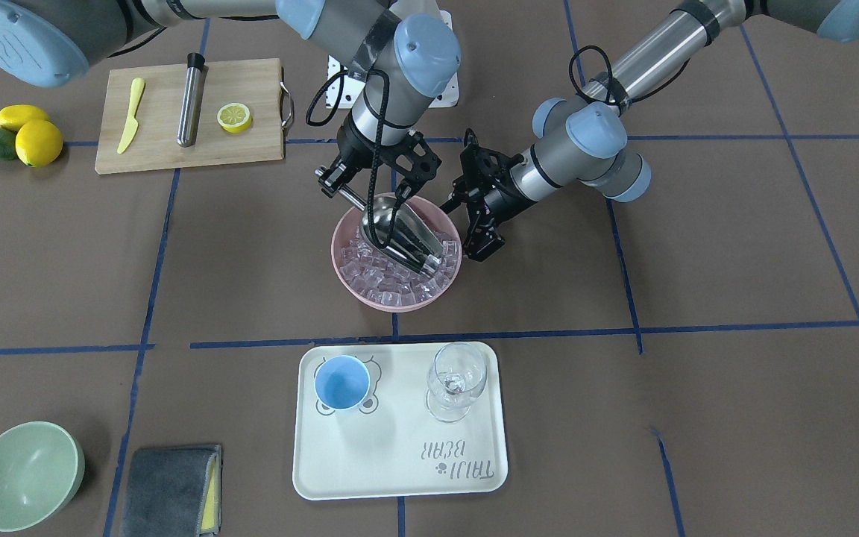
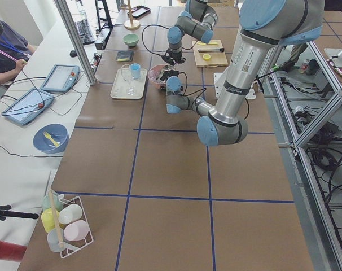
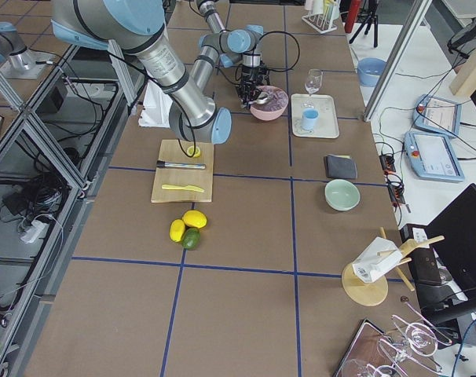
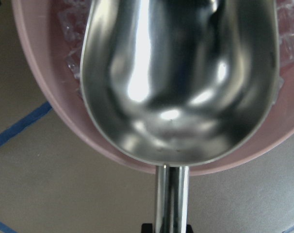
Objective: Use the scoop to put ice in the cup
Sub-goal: 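Push the scoop into the ice cubes and lift it out with the right gripper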
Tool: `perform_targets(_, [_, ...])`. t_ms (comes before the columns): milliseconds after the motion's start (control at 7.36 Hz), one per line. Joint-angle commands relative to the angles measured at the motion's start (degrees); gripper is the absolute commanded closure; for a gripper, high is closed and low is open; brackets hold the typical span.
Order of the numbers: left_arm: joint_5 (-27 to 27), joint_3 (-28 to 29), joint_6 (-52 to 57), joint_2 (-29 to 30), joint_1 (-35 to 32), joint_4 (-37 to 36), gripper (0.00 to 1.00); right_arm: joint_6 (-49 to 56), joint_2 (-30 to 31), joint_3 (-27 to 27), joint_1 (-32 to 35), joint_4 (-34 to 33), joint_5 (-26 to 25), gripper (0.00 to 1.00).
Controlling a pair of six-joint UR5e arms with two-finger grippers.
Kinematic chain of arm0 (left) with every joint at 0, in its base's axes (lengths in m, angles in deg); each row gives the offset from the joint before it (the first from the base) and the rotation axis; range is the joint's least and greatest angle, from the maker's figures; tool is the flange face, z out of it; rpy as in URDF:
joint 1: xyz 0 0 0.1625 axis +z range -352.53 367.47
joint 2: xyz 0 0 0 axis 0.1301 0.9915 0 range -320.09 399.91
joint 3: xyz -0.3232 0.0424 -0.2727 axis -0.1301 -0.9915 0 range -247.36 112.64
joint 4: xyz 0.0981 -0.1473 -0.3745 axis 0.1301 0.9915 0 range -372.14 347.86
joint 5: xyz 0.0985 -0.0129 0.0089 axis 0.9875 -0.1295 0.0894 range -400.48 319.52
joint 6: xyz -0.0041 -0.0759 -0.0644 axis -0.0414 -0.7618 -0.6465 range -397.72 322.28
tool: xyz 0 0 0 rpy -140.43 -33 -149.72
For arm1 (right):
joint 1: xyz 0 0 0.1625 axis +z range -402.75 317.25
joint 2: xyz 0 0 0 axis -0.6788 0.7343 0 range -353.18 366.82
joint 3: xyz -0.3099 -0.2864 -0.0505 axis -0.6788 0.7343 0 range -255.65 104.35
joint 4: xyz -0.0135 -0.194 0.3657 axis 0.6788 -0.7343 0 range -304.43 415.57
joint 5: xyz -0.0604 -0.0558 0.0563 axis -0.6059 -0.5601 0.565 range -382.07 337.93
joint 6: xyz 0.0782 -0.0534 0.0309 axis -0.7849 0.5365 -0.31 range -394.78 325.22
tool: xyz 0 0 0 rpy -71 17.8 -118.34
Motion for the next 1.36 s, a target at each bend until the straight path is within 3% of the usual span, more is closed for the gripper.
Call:
perform_targets(0, [0.02,0.01,-0.01,-0.01,-0.01,-0.03,0.0,-1.35,7.92,-10.28,-0.1,3.77,0.06,1.0])
perform_targets(136, [0.02,-0.08,-0.01,-0.01,-0.01,-0.03,0.0,-3.01,11.89,-13.12,-0.1,8.86,-0.02,1.0])
perform_targets(680, [0.02,0.01,-0.01,-0.1,-0.01,-0.03,0.0,-6.36,13.93,-15.86,0.16,15.48,-0.03,1.0])
perform_targets(1223, [0.02,0.01,-0.01,-0.1,-0.01,-0.03,0.0,-9.78,15.18,-20.97,2.53,16.46,0.06,1.0])
